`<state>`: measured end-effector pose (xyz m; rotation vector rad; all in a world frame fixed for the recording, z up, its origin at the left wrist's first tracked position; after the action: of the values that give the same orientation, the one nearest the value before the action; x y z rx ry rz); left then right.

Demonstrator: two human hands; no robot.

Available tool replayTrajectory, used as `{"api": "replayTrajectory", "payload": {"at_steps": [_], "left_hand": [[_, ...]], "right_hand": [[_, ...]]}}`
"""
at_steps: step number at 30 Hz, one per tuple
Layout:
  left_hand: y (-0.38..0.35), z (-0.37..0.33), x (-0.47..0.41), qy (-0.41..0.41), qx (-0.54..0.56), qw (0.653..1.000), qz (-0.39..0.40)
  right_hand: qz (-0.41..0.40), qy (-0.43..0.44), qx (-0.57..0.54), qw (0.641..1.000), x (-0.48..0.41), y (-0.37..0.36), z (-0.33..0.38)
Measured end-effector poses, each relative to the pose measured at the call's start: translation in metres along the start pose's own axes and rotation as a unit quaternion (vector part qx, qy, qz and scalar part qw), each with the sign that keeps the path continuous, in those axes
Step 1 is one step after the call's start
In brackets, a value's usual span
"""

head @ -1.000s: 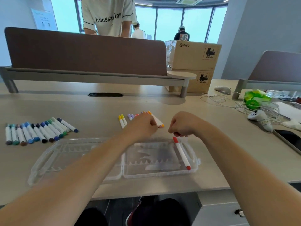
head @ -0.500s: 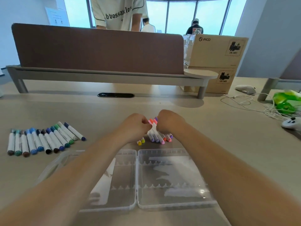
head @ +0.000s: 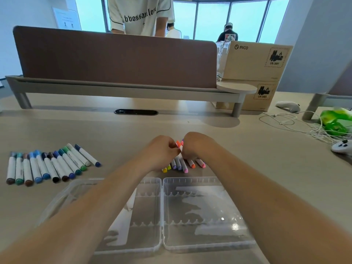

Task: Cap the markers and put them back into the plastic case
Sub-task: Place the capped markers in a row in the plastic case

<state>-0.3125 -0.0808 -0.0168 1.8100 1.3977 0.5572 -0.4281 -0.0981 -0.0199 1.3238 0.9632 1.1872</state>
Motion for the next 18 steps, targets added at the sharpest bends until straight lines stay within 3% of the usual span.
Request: {"api": "replayTrajectory", "payload": {"at_steps": [7,14,18], "left_hand": [[0.001,-0.005,0.009,-0.013,-0.032,0.999,-0.014],[-0.021,-0.038,0.037,-0.045,0.02,0.998,0.024],[-0.039,-0.069,0.058,-0.15,-0.028,0.987,0.042]], "right_hand": [[0.03,0.003,-0.001,1.0,0.015,0.007,-0.002],[0.058,-0.003,-0.153,0.987,0.08,0.021,-0.059],[0.101,-0.028,-0.183,0.978,0.113,0.012,-0.091]]}}
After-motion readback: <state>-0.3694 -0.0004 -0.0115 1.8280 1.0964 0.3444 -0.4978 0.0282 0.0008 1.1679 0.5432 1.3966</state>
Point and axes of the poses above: each hand's wrist, its own x-axis away from the middle knuckle, its own y-axis out of the back of the hand, z = x × y, the point moved 5 cm from there along -x, towards the middle knuckle, and after that the axes turned 5 degrees about -z, right-handed, at the moved point
